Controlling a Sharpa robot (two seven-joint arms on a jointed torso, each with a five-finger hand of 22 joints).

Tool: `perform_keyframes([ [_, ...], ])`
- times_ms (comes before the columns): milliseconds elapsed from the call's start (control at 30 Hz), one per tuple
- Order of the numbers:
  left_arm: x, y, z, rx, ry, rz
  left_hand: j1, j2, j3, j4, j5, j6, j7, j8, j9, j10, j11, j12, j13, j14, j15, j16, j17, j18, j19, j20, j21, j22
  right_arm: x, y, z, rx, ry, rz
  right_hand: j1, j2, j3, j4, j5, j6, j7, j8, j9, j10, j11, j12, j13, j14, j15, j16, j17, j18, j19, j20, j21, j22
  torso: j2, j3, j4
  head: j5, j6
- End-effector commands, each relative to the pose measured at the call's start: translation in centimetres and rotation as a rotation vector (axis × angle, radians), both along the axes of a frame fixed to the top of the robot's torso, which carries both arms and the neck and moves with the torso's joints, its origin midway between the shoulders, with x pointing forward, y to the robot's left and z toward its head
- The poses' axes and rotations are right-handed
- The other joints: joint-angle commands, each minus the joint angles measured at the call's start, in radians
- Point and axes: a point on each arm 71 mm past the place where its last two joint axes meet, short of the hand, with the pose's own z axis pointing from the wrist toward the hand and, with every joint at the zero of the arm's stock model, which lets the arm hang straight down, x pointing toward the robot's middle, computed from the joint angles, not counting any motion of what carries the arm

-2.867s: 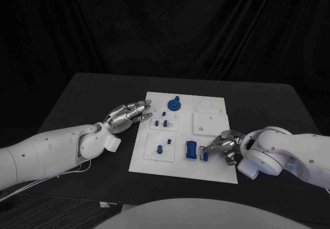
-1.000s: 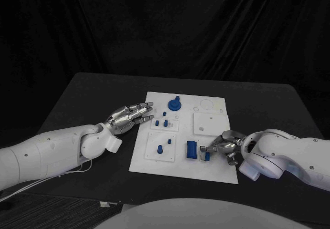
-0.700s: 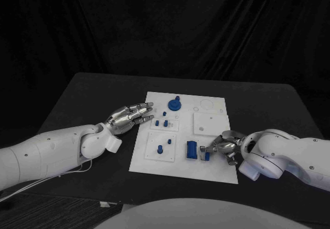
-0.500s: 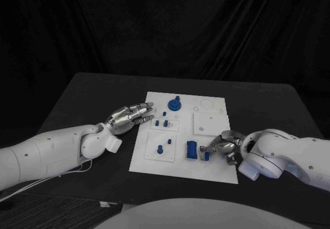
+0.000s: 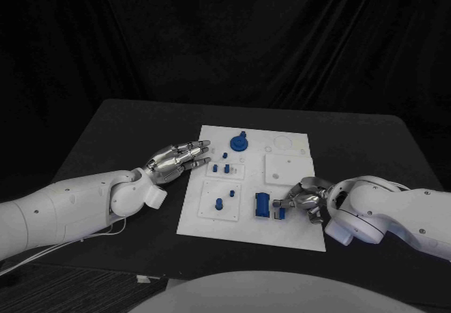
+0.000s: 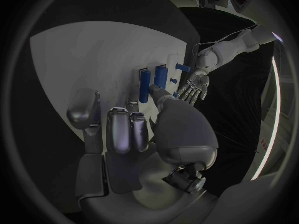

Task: Assemble the parts on the task board

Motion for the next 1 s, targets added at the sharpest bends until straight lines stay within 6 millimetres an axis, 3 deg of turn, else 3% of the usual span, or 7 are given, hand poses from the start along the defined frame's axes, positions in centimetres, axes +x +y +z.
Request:
perform_keyframes([
  [33,-0.14,-0.19,-0.04,-0.018,0.004,-0.011,0.002,0.005,0.002,-0.001,0.004,0.001,0.003,0.004,0.002,0.0,0.007,0.002,0.001,0.003,0.006,0.004,0.001,0.012,0.004,0.0,0.005,0.001,0.15,0.01,0.26,-0.046,-0.039,0.024,-0.004,-0.007,-0.008,-0.001,-0.006,-0.006,0.001,0.004,0.002,0.105,-0.003,0.004,0.263,0.048,-0.008,0.003,0.002,0.002,0.003,-0.003,0.001,0.121,0.0,0.0,-0.0003,-0.001,0.0],
  [300,-0.14,-0.25,-0.05,-0.019,0.005,-0.013,0.001,0.005,0.003,-0.002,0.004,0.001,0.003,0.004,0.002,0.0,0.007,0.002,0.001,0.003,0.006,0.004,0.001,0.012,0.003,0.0,0.005,0.0,0.29,0.12,0.42,-0.068,-0.063,0.048,-0.005,-0.007,-0.013,0.003,-0.015,-0.009,0.001,0.007,0.006,0.105,-0.004,0.004,0.263,0.051,-0.008,0.007,0.011,0.0,0.008,-0.004,0.013,0.124,0.0,-0.0001,0.0,0.0,0.0],
  [600,-0.16,-0.2,-0.06,-0.018,0.005,-0.012,0.001,0.005,0.003,-0.002,0.004,0.001,0.003,0.004,0.002,0.0,0.007,0.002,0.001,0.003,0.006,0.004,0.001,0.012,0.003,0.0,0.005,0.0,0.27,0.28,0.29,-0.081,-0.048,0.078,-0.037,-0.007,-0.045,0.042,-0.049,-0.017,0.004,0.018,0.019,0.105,-0.001,0.004,0.263,0.052,-0.007,0.005,0.007,0.0,0.01,-0.003,0.01,0.124,0.0,-0.0001,0.0003,0.001,0.0],
  [1000,-0.16,-0.3,-0.11,-0.018,0.008,-0.017,0.0,0.005,0.003,-0.002,0.003,0.001,0.004,0.004,0.002,0.0,0.007,0.002,0.001,0.003,0.006,0.004,0.001,0.012,0.003,0.0,0.005,-0.001,0.32,0.46,0.13,-0.085,-0.035,0.093,-0.064,-0.003,-0.066,0.076,-0.055,-0.017,0.004,0.021,0.024,0.105,-0.001,0.004,0.263,0.05,-0.006,0.0,-0.003,0.002,0.009,-0.002,-0.001,0.122,-0.001,-0.0005,0.0002,0.001,0.0],
])
